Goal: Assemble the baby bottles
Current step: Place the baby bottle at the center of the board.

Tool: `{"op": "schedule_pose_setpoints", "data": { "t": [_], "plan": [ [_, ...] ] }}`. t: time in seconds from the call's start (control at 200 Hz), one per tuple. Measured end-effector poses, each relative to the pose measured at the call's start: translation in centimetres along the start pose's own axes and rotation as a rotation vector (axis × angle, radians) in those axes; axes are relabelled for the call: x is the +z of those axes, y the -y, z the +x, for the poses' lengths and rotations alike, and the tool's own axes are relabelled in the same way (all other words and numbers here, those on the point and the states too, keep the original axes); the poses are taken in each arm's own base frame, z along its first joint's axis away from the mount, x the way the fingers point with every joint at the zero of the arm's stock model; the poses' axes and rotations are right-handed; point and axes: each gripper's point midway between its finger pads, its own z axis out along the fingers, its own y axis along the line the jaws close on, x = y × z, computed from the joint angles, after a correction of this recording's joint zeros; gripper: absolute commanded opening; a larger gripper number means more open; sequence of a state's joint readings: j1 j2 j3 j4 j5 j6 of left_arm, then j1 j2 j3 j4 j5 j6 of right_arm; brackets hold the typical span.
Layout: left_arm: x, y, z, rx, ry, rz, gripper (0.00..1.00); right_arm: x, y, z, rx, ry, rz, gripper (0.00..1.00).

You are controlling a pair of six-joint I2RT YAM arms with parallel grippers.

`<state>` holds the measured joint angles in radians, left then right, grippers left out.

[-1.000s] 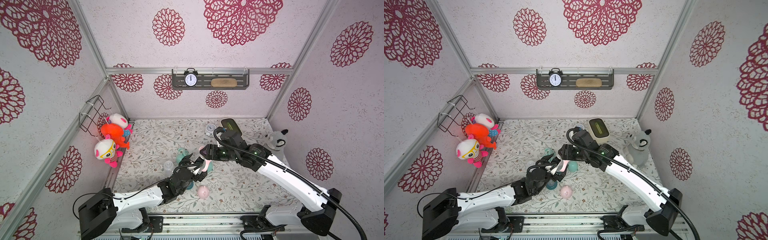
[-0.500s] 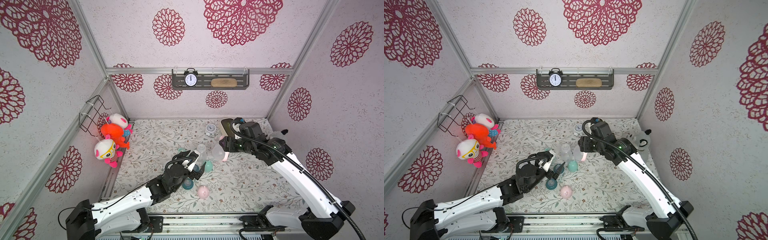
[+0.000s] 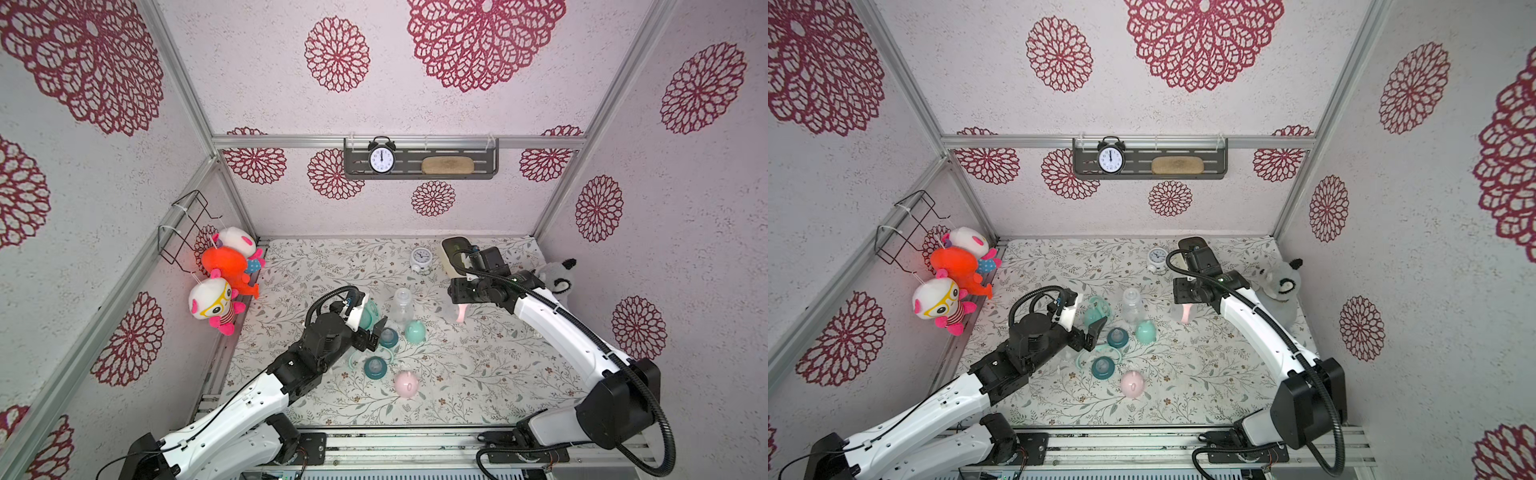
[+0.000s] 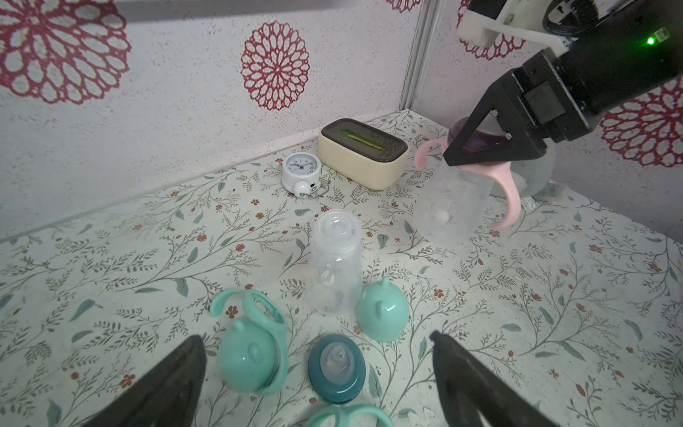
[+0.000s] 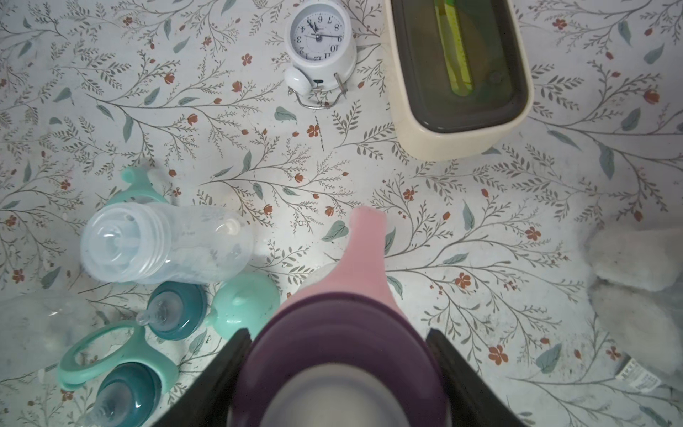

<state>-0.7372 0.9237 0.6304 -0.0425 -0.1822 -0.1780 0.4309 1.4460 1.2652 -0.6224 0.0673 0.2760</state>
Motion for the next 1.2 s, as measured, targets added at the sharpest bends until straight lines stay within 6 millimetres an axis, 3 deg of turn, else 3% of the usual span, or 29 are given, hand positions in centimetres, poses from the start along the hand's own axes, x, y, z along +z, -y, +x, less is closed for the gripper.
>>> {"op": "schedule_pose_setpoints", "data": {
  "t": [0.445,0.791,1.201],
  "plan": [
    [-1.8,-1.1,-1.3,-0.093,0.033,0.022,0.98,6.1,0.2,0.7,-0.071,-0.042,-0.019,0.34],
    [-1.3,-0.6,-0.2,-0.090,-0.013,0.051,0.98,7.1,0.3,1.1,-0.106,-0.042,-0.018,0.43],
    [-0.8,-0.2,0.4,-0.089,-0.040,0.069,0.98,7.2,0.3,1.0,-0.117,-0.042,-0.016,0.72]
  ]
}}
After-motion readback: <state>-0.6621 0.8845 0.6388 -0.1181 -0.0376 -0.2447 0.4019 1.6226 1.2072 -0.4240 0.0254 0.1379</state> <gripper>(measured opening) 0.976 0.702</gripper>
